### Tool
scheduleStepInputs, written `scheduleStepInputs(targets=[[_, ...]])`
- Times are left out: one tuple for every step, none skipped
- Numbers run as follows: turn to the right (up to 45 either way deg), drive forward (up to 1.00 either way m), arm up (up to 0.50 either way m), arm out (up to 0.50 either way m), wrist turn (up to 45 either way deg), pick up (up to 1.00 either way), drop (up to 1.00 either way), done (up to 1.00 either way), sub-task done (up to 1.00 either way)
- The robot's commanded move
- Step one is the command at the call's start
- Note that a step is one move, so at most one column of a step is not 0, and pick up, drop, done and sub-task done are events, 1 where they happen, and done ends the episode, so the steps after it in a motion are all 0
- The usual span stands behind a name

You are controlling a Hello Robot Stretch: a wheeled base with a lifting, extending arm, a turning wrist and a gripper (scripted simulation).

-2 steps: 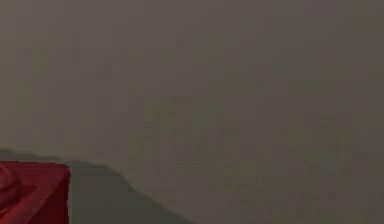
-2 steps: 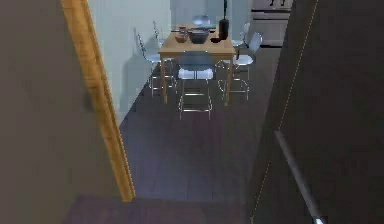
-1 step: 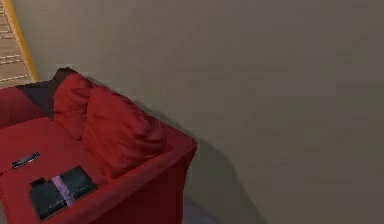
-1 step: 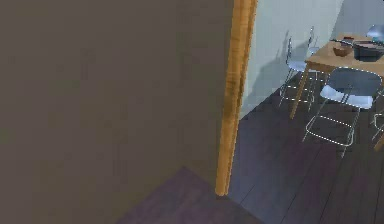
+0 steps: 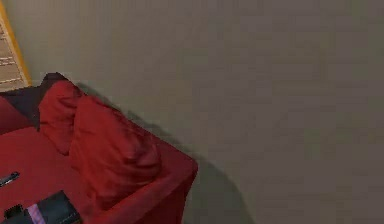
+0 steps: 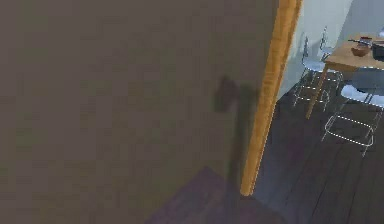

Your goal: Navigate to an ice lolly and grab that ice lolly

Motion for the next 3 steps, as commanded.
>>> scheduleStepInputs(targets=[[45.0,0.00,0.00,0.00,0.0,0.00,0.00,0.00,0.00],[45.0,0.00,0.00,0.00,0.0,0.00,0.00,0.00,0.00],[45.0,0.00,0.00,0.00,0.0,0.00,0.00,0.00,0.00]])
